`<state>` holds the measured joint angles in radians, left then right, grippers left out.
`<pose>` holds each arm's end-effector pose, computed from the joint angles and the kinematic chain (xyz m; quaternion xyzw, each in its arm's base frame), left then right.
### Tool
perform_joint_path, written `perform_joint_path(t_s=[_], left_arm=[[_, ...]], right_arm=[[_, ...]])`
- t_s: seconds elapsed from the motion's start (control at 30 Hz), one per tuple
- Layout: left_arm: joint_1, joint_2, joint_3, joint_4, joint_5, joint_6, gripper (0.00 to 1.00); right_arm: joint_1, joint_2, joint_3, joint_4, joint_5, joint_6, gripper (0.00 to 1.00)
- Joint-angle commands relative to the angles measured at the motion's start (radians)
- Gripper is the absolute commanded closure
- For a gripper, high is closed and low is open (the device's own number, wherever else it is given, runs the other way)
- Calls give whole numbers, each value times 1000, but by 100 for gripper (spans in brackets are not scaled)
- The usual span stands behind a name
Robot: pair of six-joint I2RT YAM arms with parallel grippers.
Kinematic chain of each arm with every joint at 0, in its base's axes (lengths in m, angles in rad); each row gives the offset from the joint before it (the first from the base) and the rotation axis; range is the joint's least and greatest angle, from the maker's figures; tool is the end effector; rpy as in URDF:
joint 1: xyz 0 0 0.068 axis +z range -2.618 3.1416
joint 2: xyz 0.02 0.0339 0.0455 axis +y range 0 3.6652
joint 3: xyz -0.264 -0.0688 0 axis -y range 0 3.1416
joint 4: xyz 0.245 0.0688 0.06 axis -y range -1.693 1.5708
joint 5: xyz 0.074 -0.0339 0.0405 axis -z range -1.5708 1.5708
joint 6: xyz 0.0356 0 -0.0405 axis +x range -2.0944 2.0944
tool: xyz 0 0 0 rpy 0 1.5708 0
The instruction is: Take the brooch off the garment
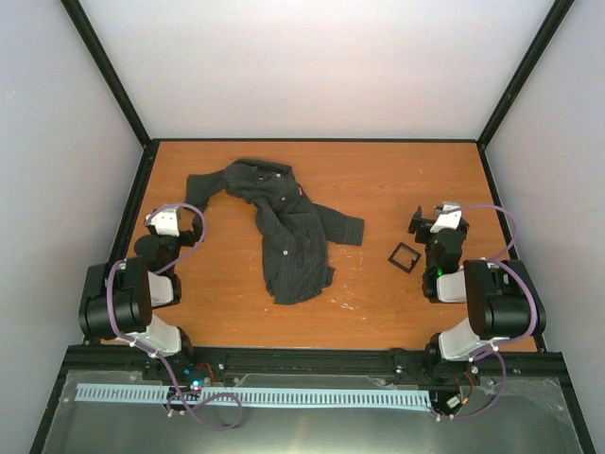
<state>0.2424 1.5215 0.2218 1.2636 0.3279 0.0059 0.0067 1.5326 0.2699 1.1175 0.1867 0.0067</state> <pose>0.2338 0.0460 0.1533 0.0287 0.7185 -0.0318 0.6942 0.2493 -0.0049 0.1463 0.0610 0.7532 -0.0662 0.6516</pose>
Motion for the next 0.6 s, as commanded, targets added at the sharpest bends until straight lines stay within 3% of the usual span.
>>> perform_joint_path(t_s=[0.0,0.33,0.43,0.47,0.5,0.57], left_arm=[[3,2,16,18,0,-20,0],[4,0,19,19,8,-20,0],[4,-20,47,-49,36,-9,0],[3,-31,65,-87,52,-6,0],[3,-50,121,-227,73,3,0],[3,-46,333,-623,157,64,0]], right_arm=[[4,6,4,15,0,-11,0],[5,6,2,17,11,-7,0],[4,-7,-4,22,59,9,0],[7,-23,-1,15,71,10,0],[7,-56,15,-50,66,12,0],[12,-130,96,-235,151,42,0]])
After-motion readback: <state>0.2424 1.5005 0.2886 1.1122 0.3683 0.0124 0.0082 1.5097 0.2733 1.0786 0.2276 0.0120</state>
